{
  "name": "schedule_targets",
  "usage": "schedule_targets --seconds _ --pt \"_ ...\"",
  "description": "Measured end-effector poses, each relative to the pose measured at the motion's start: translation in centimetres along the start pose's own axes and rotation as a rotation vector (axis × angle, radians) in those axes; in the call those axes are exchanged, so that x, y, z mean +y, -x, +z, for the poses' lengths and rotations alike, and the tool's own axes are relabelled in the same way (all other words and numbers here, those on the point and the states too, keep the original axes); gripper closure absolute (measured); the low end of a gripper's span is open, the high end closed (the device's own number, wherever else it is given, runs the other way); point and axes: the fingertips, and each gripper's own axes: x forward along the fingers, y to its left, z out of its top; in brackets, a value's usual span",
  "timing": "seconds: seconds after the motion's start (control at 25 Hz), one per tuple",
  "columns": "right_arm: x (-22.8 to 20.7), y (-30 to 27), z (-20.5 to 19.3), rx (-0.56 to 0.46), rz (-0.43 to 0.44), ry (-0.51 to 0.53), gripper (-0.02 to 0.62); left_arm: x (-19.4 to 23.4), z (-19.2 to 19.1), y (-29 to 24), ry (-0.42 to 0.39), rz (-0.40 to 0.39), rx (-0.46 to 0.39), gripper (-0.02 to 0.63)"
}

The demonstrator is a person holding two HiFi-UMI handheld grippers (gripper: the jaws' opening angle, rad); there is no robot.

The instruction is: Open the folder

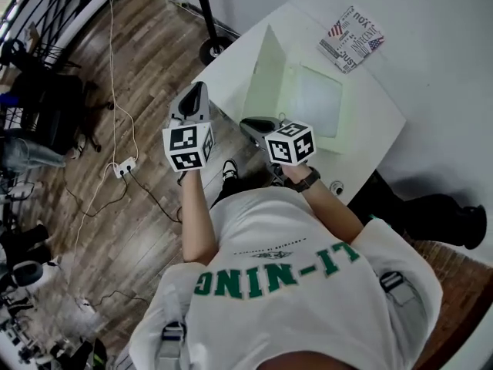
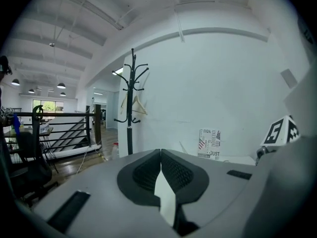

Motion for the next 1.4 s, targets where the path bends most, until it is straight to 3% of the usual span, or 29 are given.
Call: schedule_targets --seconds 0.08,0.24,0.36,0.64,0.96,1.4 --pt "-0.1 -1.9 -0.6 0.036 0.007 0.022 0.578 1.3 -0.6 0.2 0.009 0.026 0.008 0.591" --pt "-0.7 -5.6 -1.8 0.131 0.012 0.131 0.578 3.3 -1.7 0.4 0.020 0.063 0.031 0.591" --pt "-1.2 -8.2 -2.9 0.184 0.011 0.155 0.578 4.4 -2.3 0.7 0.030 0.081 0.037 0.591" --pt "-3.9 -13.3 -5.5 0.272 -0.004 0.101 0.578 6.4 -3.8 0.6 0.059 0.097 0.058 0.591" --pt "-7.9 -17.2 -6.5 0.338 -0.094 0.017 0.578 9.5 -5.5 0.8 0.100 0.118 0.088 0.591" --pt "-11.8 -19.6 -7.7 0.410 -0.187 -0.001 0.578 9.7 -6.9 -0.6 0.130 0.082 0.128 0.591"
